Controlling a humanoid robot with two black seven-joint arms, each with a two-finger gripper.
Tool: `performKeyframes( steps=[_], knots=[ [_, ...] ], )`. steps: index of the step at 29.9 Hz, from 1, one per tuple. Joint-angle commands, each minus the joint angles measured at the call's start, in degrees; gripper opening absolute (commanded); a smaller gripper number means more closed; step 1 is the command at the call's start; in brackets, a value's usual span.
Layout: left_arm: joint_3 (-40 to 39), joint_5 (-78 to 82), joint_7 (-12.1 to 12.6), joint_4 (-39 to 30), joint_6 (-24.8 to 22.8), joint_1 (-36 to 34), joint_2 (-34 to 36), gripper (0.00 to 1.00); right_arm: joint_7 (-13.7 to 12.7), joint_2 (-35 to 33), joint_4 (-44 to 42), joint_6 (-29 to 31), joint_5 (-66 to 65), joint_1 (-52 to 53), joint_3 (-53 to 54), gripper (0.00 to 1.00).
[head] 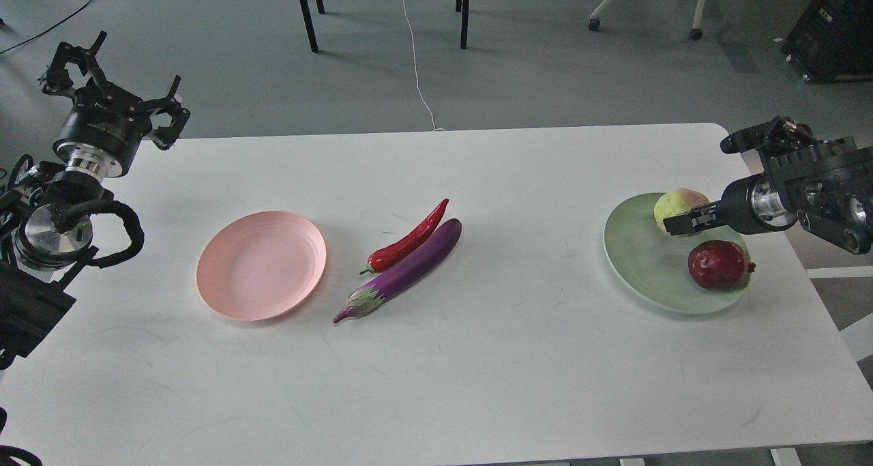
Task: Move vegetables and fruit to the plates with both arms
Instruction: 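Set the pale green apple on the green plate and release, then withdraw the right arm and move the left gripper toward the vegetables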
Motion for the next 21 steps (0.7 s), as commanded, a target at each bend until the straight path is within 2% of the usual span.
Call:
performKeyframes(
  steps=[1,12,17,21],
  knots=[
    [0.03,0.01,0.09,0.00,0.04,0.01,0.15,0.98,0.00,0.35,0.30,-0.99,0.24,0.07,1.30,0.94],
    [0.82,0.45,0.79,-0.17,-0.58,-0.95,1.46,0.98,0.09,0.18,0.48,-0.99,0.86,1.56,4.10,0.95],
    [0.91,6.41,1.23,-0.79,-1.89,-3.32,3.48,0.98,0.00,-3.60,-0.93,-0.55,1.12,4.64,21.74,0.98],
    [0.91,17.47,1.06,-1.14,-4.41,-3.41,5.85,0.98,-0.35,-5.36,-0.40,-0.38,1.12,3.76,38.27,0.98]
  ],
)
